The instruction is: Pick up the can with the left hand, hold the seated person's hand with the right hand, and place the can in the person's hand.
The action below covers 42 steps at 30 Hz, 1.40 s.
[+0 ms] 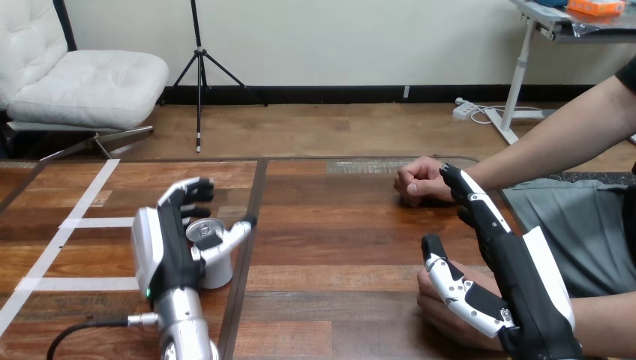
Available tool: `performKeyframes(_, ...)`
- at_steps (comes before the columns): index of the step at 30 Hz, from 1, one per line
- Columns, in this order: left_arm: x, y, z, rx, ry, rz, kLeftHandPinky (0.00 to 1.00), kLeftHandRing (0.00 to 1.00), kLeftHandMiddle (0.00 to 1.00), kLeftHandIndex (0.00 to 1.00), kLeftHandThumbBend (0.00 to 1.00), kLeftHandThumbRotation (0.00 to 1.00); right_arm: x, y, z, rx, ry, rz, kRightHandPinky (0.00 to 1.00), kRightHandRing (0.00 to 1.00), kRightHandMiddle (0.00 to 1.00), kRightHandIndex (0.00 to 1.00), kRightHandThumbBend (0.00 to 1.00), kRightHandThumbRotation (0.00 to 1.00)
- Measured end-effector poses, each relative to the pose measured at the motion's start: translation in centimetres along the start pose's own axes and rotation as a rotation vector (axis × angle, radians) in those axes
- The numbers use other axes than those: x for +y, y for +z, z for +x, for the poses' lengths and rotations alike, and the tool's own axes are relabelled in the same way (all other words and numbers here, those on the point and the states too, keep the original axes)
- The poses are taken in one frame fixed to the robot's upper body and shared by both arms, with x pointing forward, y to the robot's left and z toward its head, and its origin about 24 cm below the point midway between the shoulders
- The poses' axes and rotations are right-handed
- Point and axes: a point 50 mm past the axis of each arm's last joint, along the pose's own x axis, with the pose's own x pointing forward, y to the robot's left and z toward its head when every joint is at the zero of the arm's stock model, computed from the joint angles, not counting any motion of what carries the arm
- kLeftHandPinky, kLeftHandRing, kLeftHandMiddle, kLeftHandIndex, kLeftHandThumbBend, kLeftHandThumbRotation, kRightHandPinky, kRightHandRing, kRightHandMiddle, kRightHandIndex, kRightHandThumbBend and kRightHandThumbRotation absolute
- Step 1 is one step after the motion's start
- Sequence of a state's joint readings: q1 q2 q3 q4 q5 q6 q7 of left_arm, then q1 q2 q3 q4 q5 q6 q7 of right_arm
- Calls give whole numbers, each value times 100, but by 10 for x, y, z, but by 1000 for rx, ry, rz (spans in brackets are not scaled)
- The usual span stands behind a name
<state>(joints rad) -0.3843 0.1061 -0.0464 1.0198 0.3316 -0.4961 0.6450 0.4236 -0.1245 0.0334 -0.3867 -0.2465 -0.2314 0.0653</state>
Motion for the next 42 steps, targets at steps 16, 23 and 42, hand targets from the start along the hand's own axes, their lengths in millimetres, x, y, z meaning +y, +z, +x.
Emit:
performKeyframes(16, 7, -17, -10, 35, -64, 181, 57, 66, 69, 69, 90, 0, 0, 0, 0, -1, 0, 0, 97, 97, 96, 94, 16, 21)
performKeyframes(23, 14, -18, -7, 26, -77, 266, 56, 65, 69, 69, 93, 0, 0, 0, 0, -1, 1, -1, 98, 98, 96, 94, 16, 21)
performKeyframes(42, 24, -7, 3, 17, -119, 419, 53, 62, 66, 67, 92, 0, 0, -1, 1, 12, 3, 1, 98, 98, 96, 94, 16, 23)
